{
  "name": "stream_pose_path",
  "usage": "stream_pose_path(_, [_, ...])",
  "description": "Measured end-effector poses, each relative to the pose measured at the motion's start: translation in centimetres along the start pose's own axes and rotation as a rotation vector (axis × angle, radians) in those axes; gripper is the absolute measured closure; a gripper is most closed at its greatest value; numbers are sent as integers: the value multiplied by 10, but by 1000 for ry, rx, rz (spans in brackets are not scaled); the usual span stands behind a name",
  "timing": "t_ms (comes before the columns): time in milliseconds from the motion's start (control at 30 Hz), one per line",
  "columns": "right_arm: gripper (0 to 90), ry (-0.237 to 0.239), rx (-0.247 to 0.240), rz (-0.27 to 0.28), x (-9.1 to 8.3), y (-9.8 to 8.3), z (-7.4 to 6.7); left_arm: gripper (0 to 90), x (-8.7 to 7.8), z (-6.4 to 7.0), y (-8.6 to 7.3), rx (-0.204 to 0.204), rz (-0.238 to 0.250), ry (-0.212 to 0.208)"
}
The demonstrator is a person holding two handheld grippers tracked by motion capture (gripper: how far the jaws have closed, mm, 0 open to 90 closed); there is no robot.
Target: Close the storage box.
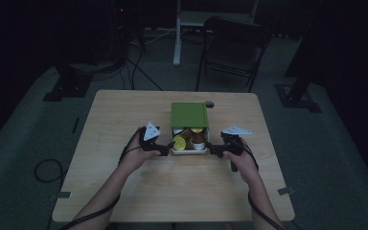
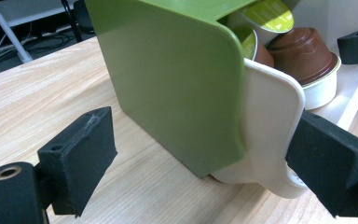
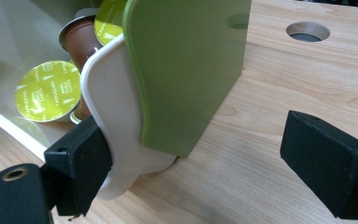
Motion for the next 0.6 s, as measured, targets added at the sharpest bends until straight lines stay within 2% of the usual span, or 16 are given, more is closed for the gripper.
stream_pose_path(600, [108,-43,46,9,11,3,4,106,10,-8,8,-9,-3,29])
Point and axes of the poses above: each handheld gripper's, and its own axes: x roughly forward along the jaws, y roughly out of its top, z roughly to its right, the point moved 2 cm from there along x, roughly forward along the jaws, and after that the axes turned 12 degrees about -x, right-handed, at the moved point
